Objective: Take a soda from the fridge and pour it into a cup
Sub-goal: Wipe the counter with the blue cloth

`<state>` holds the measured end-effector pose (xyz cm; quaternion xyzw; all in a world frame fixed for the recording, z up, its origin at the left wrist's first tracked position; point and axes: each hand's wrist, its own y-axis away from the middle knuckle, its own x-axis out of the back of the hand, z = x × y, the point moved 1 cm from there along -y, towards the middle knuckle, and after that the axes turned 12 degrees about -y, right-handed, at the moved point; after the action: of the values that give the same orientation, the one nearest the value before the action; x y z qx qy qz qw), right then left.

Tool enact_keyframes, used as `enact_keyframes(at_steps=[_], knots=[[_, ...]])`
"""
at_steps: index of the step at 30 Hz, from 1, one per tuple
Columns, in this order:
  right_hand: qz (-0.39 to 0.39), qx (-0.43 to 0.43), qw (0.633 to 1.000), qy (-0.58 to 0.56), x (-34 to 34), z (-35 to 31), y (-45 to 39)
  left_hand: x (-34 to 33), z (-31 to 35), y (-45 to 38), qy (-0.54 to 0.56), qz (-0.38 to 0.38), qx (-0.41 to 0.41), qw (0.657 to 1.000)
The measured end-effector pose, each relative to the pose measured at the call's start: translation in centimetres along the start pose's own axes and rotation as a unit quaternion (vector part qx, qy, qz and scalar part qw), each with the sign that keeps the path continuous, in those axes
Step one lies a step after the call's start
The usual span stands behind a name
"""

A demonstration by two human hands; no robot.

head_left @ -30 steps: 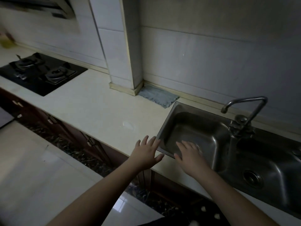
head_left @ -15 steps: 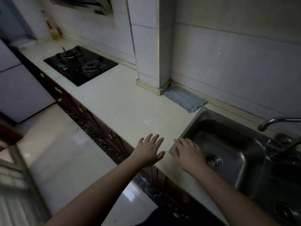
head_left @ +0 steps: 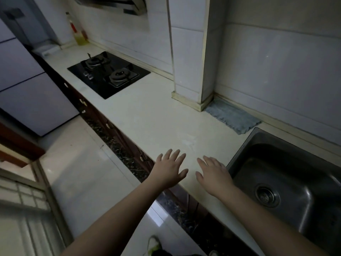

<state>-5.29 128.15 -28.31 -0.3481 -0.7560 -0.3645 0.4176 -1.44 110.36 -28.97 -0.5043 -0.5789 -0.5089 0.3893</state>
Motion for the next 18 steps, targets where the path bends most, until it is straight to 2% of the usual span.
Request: enact_keyframes(at_steps=[4,11,18], knots=[[0.011,-0.034,0.999,-0.001,-0.9,-2.6,-2.3,-1.1,-3.3,-2.2,-0.006,0.006,-0.036,0.999],[0.034,-0.133,0.988,-0.075,-1.0,-5.4,-5.9,-2.6,-9.3,-5.1,-0.004,-0.009,-0.112,0.994],[0.060,-0.192,0.975,-0.094,-1.9,-7.1,-6.9,-2.1,-11.2,-7.9,-0.017,0.019,-0.183,0.983]])
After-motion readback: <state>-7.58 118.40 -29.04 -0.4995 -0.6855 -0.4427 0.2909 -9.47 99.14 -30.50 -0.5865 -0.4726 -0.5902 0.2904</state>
